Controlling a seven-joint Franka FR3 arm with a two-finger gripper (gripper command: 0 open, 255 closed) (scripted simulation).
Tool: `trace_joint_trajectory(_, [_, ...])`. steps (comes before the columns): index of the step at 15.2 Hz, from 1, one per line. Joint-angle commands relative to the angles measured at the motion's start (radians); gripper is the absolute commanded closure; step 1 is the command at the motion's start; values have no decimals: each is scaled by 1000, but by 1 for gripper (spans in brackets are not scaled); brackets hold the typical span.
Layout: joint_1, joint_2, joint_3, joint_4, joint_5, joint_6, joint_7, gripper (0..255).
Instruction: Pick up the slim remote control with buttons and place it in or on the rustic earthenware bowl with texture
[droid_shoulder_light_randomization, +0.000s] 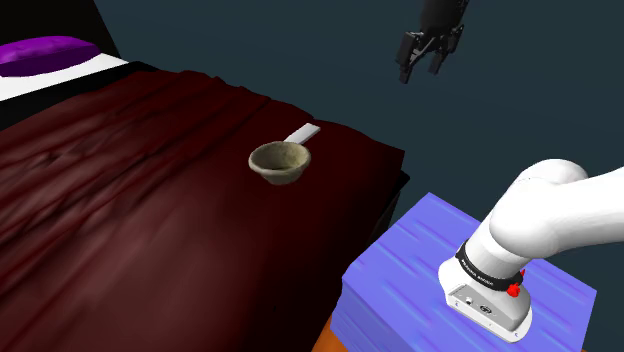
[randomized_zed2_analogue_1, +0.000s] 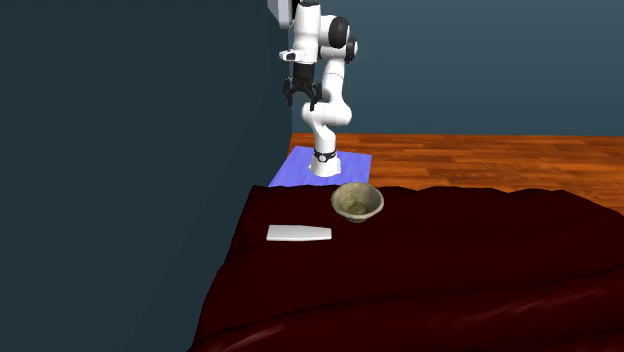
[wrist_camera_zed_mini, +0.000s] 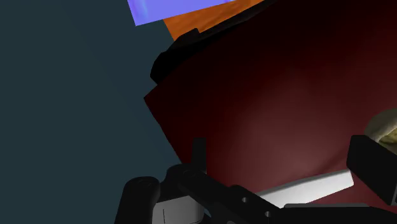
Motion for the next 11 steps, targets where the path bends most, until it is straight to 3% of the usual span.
trace_joint_trajectory(1, [0,0,0,0,0,0,0,0])
trace_joint_trajectory(11, [-59,266,174,-1,92,230,420,0])
